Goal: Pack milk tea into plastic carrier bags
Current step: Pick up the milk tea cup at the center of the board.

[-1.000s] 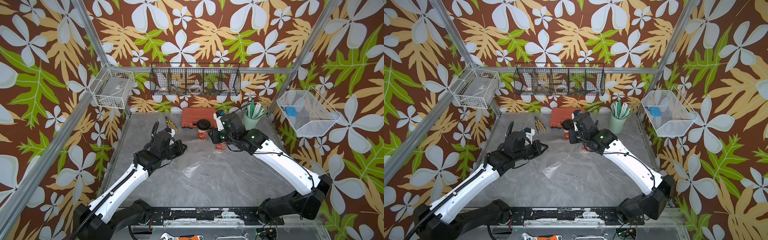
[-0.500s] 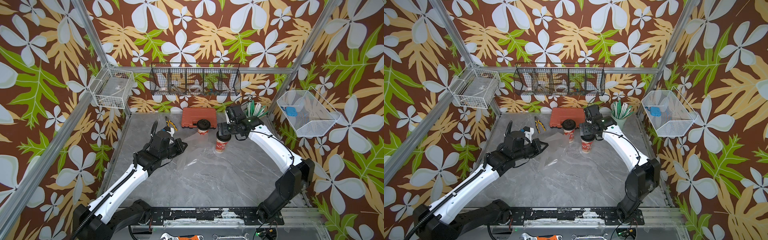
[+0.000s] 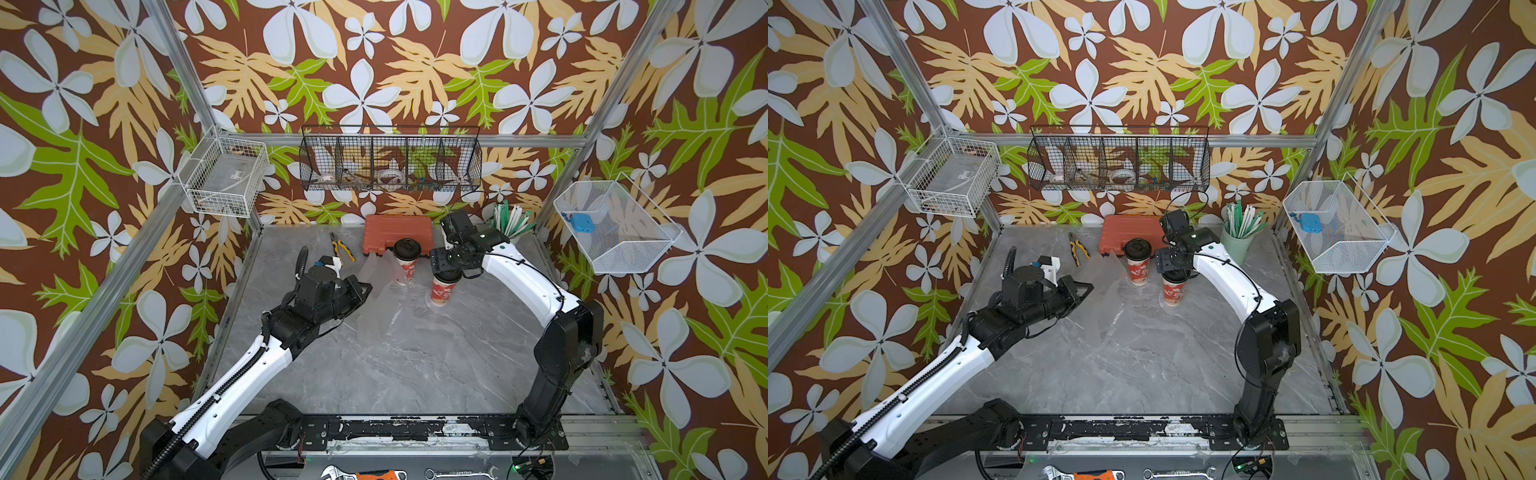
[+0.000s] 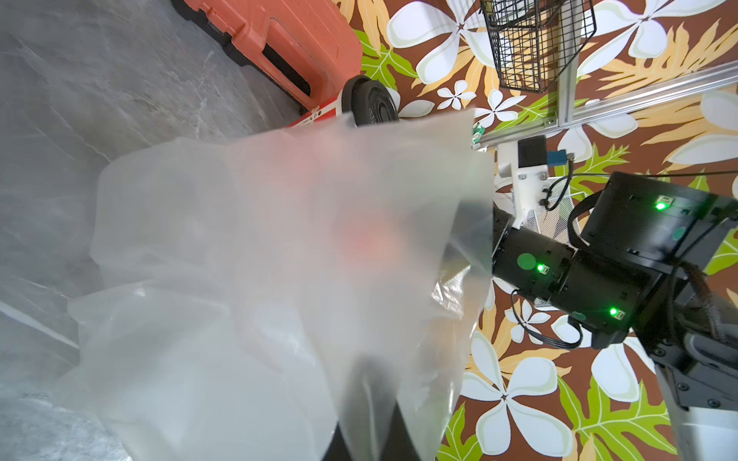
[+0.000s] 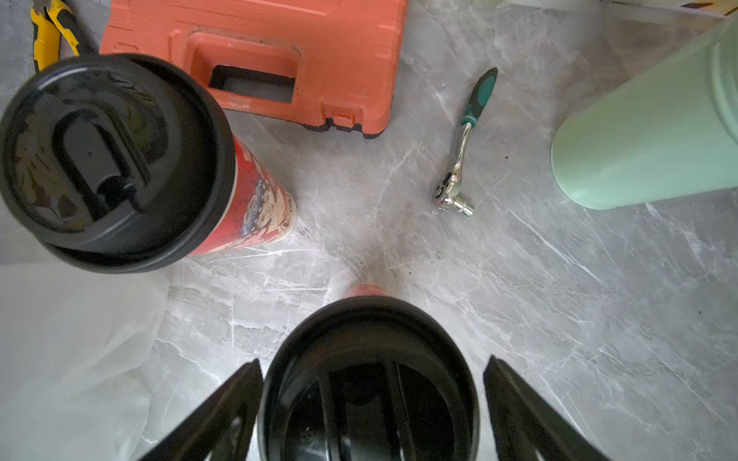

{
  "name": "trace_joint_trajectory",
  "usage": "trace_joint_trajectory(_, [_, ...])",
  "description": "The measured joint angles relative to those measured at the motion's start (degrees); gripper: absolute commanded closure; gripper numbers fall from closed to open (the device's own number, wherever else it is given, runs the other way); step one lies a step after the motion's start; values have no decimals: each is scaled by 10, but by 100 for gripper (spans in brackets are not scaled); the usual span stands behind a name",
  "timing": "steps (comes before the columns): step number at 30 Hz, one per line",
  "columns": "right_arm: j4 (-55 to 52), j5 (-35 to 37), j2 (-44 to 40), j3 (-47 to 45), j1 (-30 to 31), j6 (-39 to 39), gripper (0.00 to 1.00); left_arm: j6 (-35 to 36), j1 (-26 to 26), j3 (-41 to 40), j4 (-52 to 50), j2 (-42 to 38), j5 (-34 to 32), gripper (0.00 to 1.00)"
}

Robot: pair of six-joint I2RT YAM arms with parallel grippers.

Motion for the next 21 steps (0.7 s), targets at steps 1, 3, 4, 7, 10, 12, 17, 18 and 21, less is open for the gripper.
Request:
trace_joint_trajectory(1, [-1, 0, 1, -1, 0, 0, 15, -3, 0, -1, 2, 0, 0, 100])
trace_joint_trajectory(3, [-1, -3, 3, -1, 0, 7, 17, -9, 0, -4, 3, -1, 0, 100])
trace_joint_trajectory(4, [-2, -3, 3, -1, 0, 8, 20, -11, 0, -5, 3, -1, 0, 100])
trace_joint_trajectory(7, [-7, -1, 3, 1, 0, 9, 23, -12, 0, -7, 7, -1, 0, 100])
trace_joint_trajectory(10, [-18, 0, 2, 6, 0, 9, 23, -14, 0, -8, 8, -1, 0, 100])
trace_joint_trajectory(12, [-28, 0, -1, 12, 0, 9, 20, -14, 0, -8, 9, -1, 0, 100])
trace_joint_trajectory(17, [-43, 1, -14, 19, 0, 9, 19, -14, 0, -10, 10, -1, 0, 100])
trace_joint_trajectory(18, [-46, 1, -15, 19, 0, 9, 19, -14, 0, -10, 10, -1, 0, 100])
trace_joint_trajectory(21, [-52, 0, -17, 12, 0, 9, 21, -14, 0, -11, 10, -1, 0, 100])
